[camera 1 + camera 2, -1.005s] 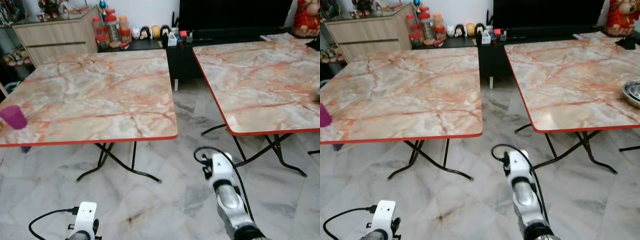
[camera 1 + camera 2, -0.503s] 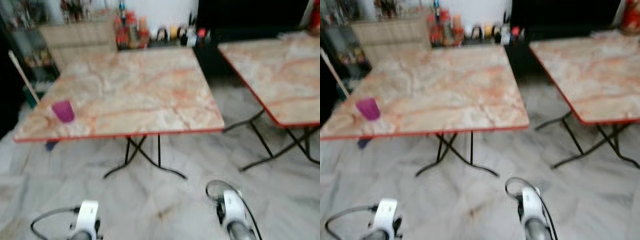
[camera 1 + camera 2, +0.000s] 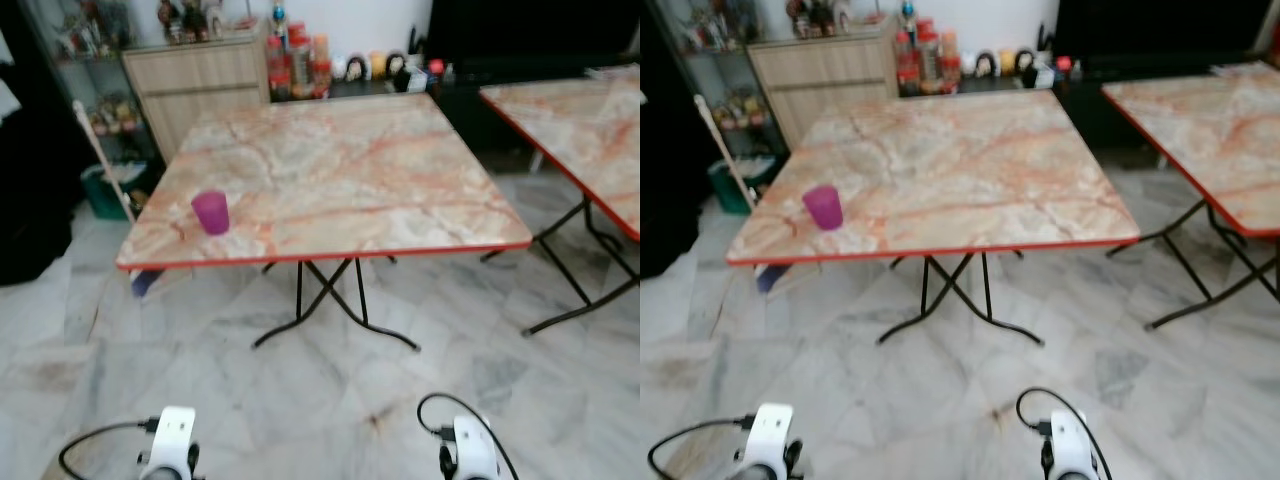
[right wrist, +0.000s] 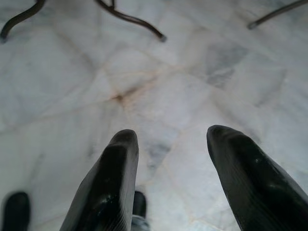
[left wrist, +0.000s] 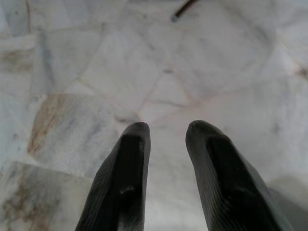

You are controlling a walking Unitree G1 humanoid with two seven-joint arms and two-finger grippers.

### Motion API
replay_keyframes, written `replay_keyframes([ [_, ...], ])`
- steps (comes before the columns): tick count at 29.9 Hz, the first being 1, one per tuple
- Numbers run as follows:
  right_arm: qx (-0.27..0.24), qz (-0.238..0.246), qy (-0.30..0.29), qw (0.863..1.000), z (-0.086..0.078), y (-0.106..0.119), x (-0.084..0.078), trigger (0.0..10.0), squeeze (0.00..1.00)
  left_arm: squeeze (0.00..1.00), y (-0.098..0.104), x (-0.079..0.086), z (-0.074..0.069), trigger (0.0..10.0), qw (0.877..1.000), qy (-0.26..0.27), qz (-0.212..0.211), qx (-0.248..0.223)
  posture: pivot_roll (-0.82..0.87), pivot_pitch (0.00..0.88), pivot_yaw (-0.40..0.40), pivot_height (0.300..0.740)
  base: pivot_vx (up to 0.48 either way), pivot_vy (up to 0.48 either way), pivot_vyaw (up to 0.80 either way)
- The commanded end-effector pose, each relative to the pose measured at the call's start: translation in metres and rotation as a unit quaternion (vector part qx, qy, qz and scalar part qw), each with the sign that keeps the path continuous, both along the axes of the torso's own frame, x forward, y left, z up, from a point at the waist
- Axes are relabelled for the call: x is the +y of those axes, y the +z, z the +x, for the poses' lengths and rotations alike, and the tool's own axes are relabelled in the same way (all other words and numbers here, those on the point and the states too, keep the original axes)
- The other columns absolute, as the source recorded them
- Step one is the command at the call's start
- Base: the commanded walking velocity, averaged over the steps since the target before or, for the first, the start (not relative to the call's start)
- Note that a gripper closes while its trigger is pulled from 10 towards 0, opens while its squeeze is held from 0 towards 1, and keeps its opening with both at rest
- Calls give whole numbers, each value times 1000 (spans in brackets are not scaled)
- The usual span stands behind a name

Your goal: Setting the table

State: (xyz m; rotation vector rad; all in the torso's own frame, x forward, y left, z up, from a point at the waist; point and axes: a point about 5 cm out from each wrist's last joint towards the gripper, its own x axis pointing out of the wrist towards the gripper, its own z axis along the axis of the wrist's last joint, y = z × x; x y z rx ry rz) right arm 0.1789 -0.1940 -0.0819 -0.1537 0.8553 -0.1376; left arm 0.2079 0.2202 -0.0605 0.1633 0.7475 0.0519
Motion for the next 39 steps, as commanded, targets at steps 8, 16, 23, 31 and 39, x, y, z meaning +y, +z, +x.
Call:
replay_keyframes([
  [8, -18, 27, 10, 999, 11, 4, 16, 10000, 0, 0, 1, 12, -4, 10000, 1000, 2, 21, 2, 53, 52, 38, 740, 0, 0, 0],
  [16, -24, 37, 12, 999, 15, 5, 19, 10000, 0, 0, 1, 12, -4, 10000, 1000, 8, 20, 3, 56, 81, 43, 740, 78, 0, 0],
  [23, -31, 37, 26, 999, 16, 6, 23, 10000, 0, 0, 1, 13, -4, 10000, 1000, 9, 21, 3, 57, 86, 44, 740, 358, 0, 393],
  [31, -30, 47, 11, 998, 16, 6, 22, 10000, 0, 0, 1, 13, -3, 10000, 1000, 9, 22, 3, 59, 84, 46, 740, 371, 0, 136],
  [39, -31, 48, 9, 998, 15, 6, 21, 10000, 0, 0, 0, 12, -5, 10000, 1000, 10, 22, 4, 63, 83, 41, 740, 373, 0, 0],
])
